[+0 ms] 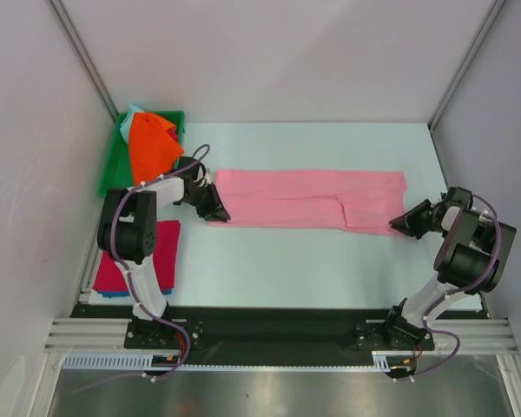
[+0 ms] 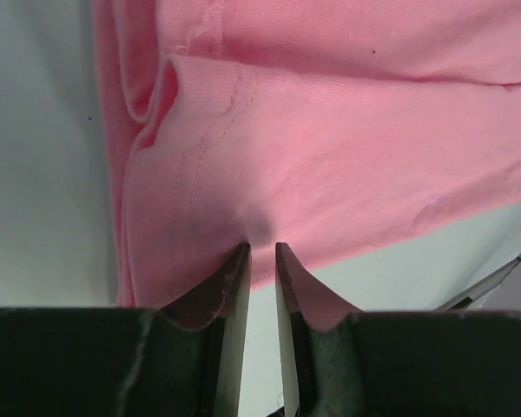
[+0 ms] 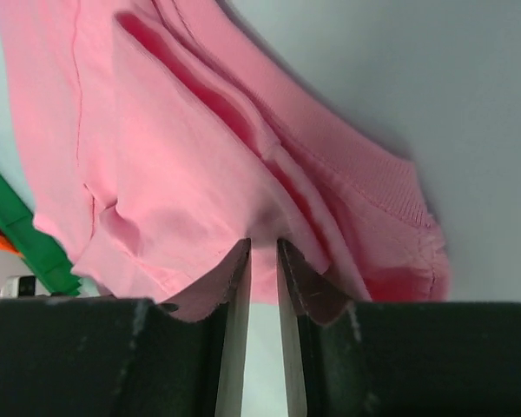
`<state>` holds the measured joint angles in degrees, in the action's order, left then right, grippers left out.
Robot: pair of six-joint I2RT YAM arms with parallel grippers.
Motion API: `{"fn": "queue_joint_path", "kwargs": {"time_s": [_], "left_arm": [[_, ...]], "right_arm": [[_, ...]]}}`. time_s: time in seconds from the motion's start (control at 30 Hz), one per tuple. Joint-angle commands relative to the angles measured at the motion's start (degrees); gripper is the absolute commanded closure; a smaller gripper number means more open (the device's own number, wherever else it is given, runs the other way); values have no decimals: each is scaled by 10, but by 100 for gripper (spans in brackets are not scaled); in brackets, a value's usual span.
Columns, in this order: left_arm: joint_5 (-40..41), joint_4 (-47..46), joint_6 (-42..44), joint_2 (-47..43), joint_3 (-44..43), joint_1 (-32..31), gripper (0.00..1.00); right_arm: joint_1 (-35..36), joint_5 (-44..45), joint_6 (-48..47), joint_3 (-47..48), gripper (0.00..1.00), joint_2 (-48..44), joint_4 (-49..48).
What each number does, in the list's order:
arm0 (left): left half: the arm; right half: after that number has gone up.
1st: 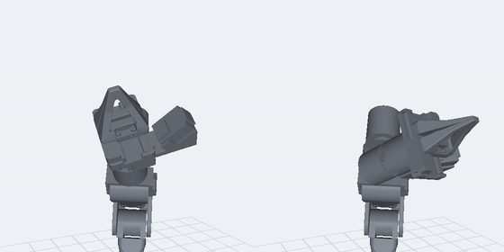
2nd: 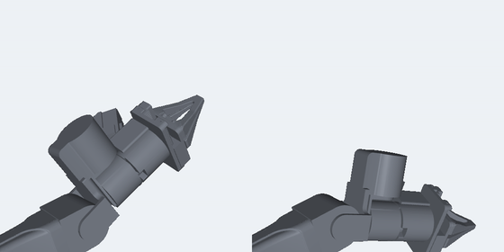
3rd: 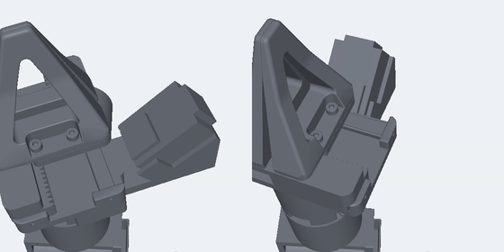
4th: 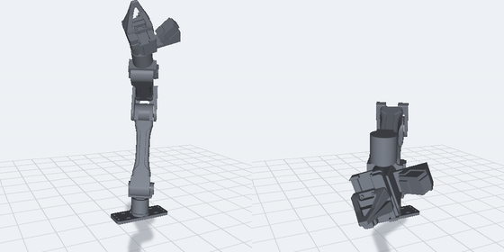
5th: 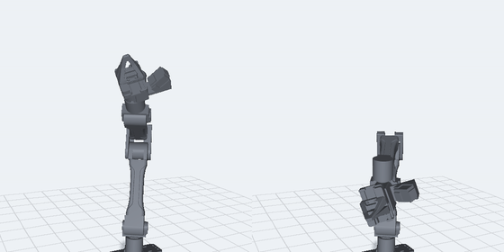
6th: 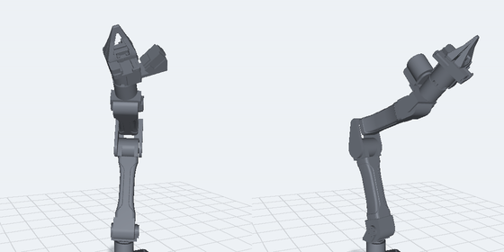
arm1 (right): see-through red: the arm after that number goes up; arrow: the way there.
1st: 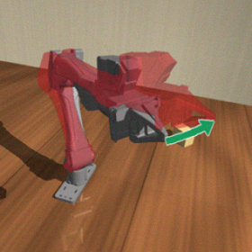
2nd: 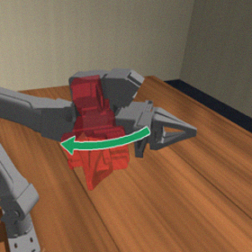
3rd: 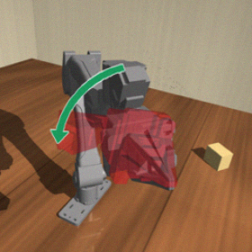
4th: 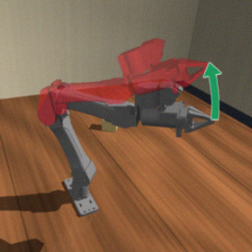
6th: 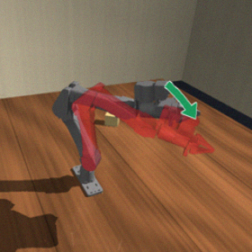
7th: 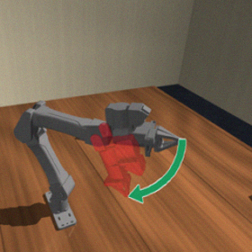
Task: Fold and stack the t-shirts
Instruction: Fold the tshirt
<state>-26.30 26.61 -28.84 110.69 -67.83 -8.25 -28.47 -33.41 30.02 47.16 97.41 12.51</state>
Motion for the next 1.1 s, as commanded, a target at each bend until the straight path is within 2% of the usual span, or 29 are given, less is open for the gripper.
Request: {"fn": "queue_joint_path", "kwargs": {"time_s": [0.0, 0.1, 0.2, 0.3, 0.47, 0.6, 0.63, 0.8, 1.07], "left_arm": [[45, 28, 43, 7, -2, 7, 75], [51, 34, 47, -6, 10, 7, 75], [78, 36, 44, -62, 31, 5, 74], [120, 41, 42, -117, 54, -4, 69], [153, 37, 15, -250, 105, -17, 46], [130, 21, -14, -281, 140, -18, 36], [126, 10, -30, -280, 152, -17, 33], [86, -52, -92, -262, 180, 1, 37], [109, -119, -175, -241, 205, 13, 35]], "right_arm": [[-1, 89, -57, 59, 76, 8, 58], [2, 125, -63, 111, 72, -12, 120], [17, 160, -58, 140, 62, -49, 158], [32, 182, -62, 162, 55, -71, 185], [44, 150, -25, 134, 50, -100, 171], [44, 125, 17, 74, 43, -153, 144], [36, 121, 28, 54, 37, -159, 137], [0, 81, 46, 9, 34, -176, 124], [-18, 97, 66, -47, 32, -208, 80]]}}
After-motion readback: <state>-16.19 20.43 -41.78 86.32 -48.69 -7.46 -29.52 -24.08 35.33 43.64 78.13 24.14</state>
